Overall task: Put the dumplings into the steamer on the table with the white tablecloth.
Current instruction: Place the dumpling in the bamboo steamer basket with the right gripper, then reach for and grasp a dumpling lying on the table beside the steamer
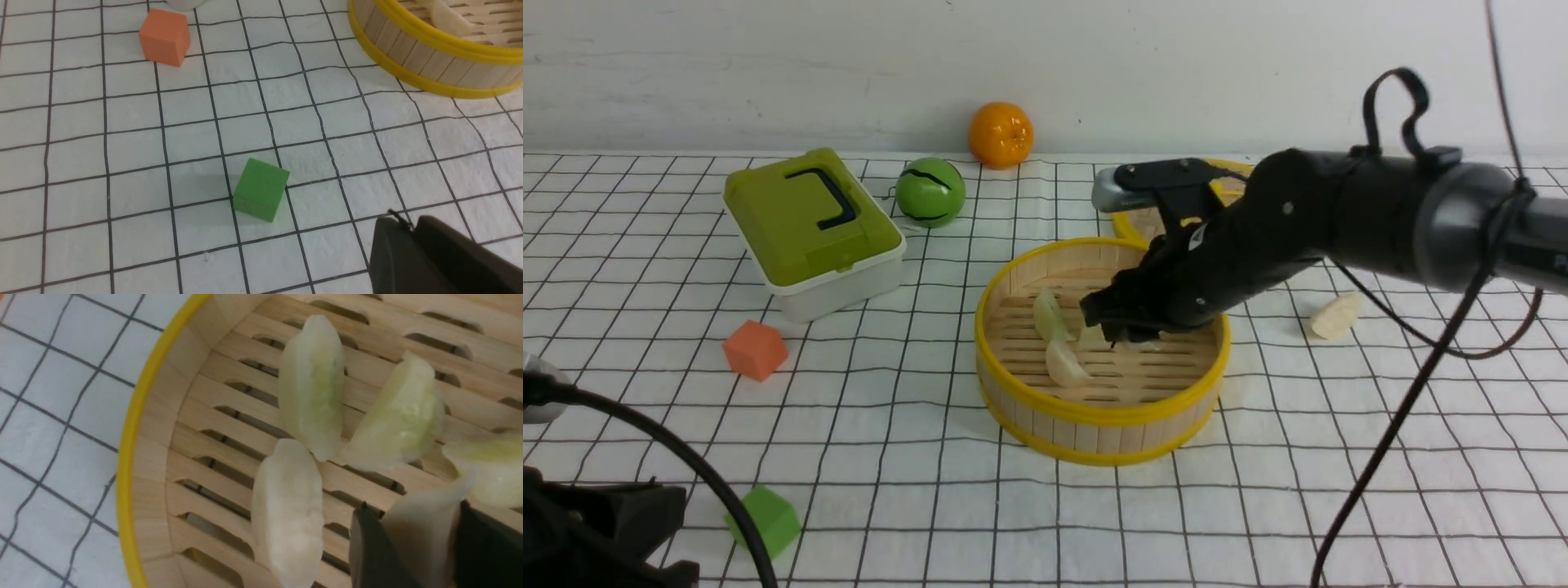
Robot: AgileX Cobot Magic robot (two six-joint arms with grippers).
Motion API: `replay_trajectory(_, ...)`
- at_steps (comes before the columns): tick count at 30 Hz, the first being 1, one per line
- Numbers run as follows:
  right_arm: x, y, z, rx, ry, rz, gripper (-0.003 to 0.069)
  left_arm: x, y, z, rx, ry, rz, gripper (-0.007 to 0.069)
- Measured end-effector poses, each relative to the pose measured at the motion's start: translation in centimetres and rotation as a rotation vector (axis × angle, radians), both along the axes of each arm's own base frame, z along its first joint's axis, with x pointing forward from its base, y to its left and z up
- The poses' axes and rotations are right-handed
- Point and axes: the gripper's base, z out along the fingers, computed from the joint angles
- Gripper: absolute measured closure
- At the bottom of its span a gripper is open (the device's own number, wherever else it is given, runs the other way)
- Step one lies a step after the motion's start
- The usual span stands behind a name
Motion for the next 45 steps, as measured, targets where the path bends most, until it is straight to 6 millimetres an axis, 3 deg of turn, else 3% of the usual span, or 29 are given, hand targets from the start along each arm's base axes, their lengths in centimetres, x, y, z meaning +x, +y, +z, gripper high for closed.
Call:
replay_trajectory(4, 0.4, 0.2, -1.5, -0.001, 0.019, -0.01, 0.0416, 0.0, 0.0, 0.0, 0.0, -0.001, 0.0, 0.0557)
replay_trajectory(13, 0.7, 0.5, -2.8, 0.031, 0.046, -0.039, 0.0411, 0.0, 0.0, 0.0, -0.003, 0.001, 0.0, 0.0552)
replay_trajectory(17, 0.7, 0.6, -3.0, 0.055, 0.067, -0.054, 0.0335, -0.1, -0.1, 0.0, -0.017, 0.011, 0.001, 0.0552)
replay_trajectory(20, 0.3, 0.7, -2.0, 0.083, 0.082, -0.058, 0.0228, -0.1, -0.1, -0.1, -0.021, 0.016, 0.002, 0.0549)
replay_trajectory(22, 0.0, 0.5, -0.3, 0.101, 0.057, -0.055, 0.0178, -0.1, -0.1, -0.1, -0.021, 0.017, 0.003, 0.0549)
replay_trajectory(27, -0.6, -2.1, 5.0, 0.117, -0.047, -0.073, 0.0149, -0.1, -0.1, -0.1, -0.022, 0.019, 0.003, 0.0545)
replay_trajectory(28, -0.5, -2.3, 5.2, 0.118, -0.052, -0.077, 0.0149, -0.1, -0.1, -0.1, -0.022, 0.019, 0.003, 0.0544)
replay_trajectory(30, -0.1, -5.9, 7.3, 0.141, -0.069, -0.181, 0.0156, -0.1, -0.1, -0.1, -0.022, 0.019, 0.003, 0.0542)
replay_trajectory(31, -0.1, -6.0, 7.4, 0.139, -0.071, -0.179, 0.0157, -0.1, -0.1, -0.1, -0.022, 0.019, 0.003, 0.0542)
replay_trajectory(32, 0.5, -8.9, 7.8, 0.143, -0.064, -0.266, 0.0169, -0.1, -0.1, -0.1, -0.02, 0.017, 0.003, 0.0542)
replay_trajectory(33, 0.6, -9.2, 7.8, 0.144, -0.061, -0.276, 0.0169, -0.1, -0.1, -0.1, -0.02, 0.017, 0.003, 0.0542)
replay_trajectory(34, 1.3, -11.9, 7.2, 0.124, -0.038, -0.35, 0.0187, -0.1, -0.1, -0.1, -0.018, 0.011, 0.0, 0.0542)
replay_trajectory(37, 2.4, -14.7, 5.4, 0.08, -0.01, -0.418, 0.0204, 0.0, -0.2, 0.0, -0.016, 0.002, -0.004, 0.0539)
replay_trajectory(39, 3.4, -16.0, 2.8, 0.039, 0.029, -0.451, 0.0211, 0.2, -0.3, -0.1, -0.013, 0.003, -0.008, 0.0537)
replay_trajectory(44, 4.8, -17.3, -1.3, -0.004, 0.076, -0.512, 0.0212, 0.5, -0.5, -0.4, 0.001, 0.017, -0.01, 0.0534)
replay_trajectory(45, 5.3, -17.7, -3.0, -0.02, 0.088, -0.534, 0.0212, 0.7, -0.6, -0.5, 0.008, 0.028, -0.01, 0.0534)
